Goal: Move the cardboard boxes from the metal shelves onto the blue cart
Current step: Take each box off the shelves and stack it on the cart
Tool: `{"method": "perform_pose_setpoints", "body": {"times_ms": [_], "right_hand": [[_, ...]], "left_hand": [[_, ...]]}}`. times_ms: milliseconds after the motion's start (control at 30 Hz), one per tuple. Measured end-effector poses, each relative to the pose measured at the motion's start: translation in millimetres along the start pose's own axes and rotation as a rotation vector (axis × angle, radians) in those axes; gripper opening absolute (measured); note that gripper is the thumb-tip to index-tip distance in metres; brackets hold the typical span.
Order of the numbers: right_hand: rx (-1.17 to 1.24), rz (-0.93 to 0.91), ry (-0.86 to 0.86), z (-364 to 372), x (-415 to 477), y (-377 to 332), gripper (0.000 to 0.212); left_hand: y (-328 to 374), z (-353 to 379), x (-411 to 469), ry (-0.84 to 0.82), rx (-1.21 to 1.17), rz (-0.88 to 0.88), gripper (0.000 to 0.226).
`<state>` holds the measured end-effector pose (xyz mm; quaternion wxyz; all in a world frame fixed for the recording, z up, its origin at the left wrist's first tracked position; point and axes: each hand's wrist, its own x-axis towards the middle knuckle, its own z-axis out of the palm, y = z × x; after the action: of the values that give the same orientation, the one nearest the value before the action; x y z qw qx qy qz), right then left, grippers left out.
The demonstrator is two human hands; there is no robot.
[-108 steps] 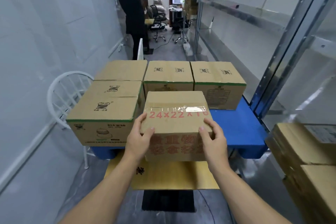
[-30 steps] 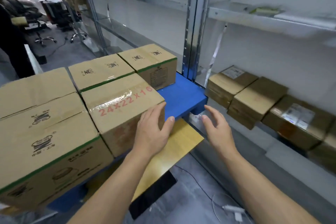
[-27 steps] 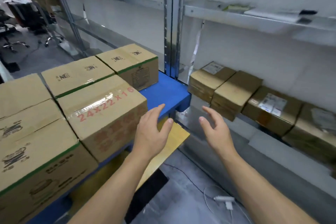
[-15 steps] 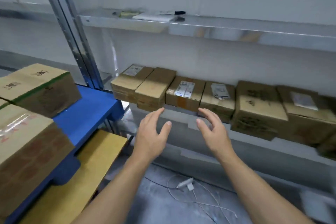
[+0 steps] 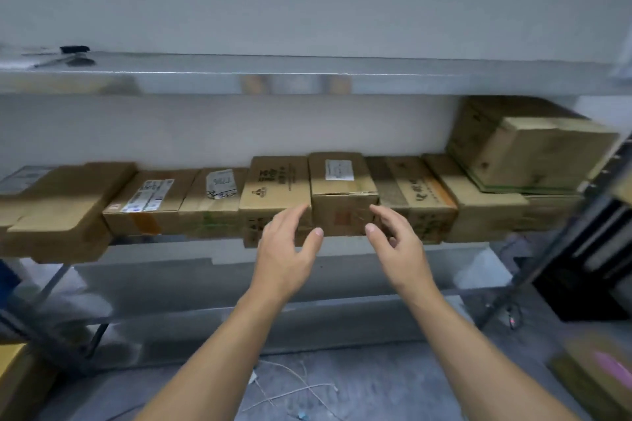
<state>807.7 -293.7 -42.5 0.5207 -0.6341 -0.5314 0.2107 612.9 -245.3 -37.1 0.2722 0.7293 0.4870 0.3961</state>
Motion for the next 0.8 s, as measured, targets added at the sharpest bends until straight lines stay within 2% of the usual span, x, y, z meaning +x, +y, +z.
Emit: {"method": "perform_pose_setpoints", "body": {"times_ms": [233,467,567,800], "right_hand": [[-0.044,0.077,0.210,-117,-6,40,0.027],[-0.093,0.154,0.383,-194,-4,77,0.024],[-0.116,0.166,0.440,-222,11,91,0.027],[-0.137,0.136,0.520,-277,84,117,0.026]], "left_hand": [[71,101,22,-0.150,-0.061,0.139,0.056],[118,185,48,-0.277,-0.132,0.205,0.053],[136,219,69,-0.294,-0.172,0.227,0.048],[181,291,139,-0.285,-0.229,0.277,0.060]]}}
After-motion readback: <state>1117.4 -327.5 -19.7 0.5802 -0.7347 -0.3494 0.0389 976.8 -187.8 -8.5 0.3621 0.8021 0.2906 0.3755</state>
